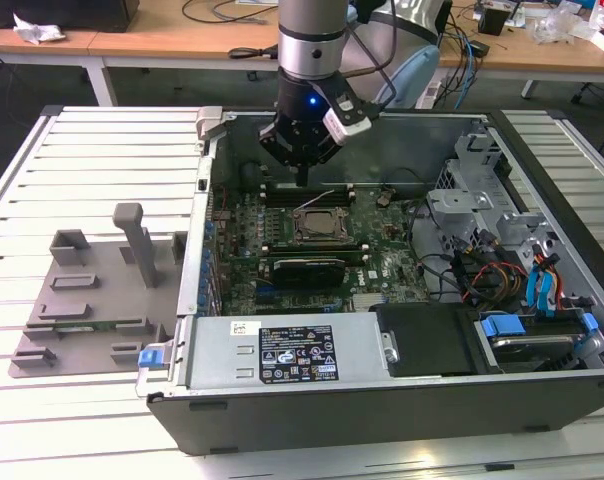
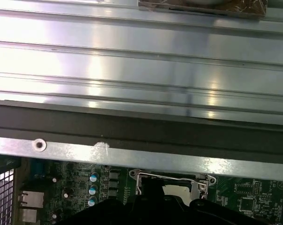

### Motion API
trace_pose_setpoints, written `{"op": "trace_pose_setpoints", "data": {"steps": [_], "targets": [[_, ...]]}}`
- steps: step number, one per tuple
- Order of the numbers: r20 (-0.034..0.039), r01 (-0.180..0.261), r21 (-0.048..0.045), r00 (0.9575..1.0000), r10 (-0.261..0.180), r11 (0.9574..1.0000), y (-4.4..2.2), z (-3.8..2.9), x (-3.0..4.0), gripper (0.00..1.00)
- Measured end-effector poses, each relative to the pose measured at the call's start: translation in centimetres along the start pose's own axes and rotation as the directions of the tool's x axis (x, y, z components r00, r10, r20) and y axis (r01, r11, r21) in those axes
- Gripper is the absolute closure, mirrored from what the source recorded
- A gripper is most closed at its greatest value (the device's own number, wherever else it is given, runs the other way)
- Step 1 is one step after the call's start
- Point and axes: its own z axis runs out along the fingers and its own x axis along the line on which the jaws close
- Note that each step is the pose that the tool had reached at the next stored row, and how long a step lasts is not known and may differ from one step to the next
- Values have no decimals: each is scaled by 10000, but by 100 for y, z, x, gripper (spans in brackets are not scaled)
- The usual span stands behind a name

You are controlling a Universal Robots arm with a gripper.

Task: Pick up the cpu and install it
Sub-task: 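Install the first cpu locking lever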

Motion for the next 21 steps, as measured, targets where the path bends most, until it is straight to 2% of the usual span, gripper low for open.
{"op": "trace_pose_setpoints", "data": {"steps": [3,12,21], "targets": [[-11,-430,-18,9991,430,9991,0,21,-3,89],[-18,-363,-20,9993,363,9993,3,181,-18,89],[-18,-349,-20,9994,349,9994,5,293,-18,89]]}}
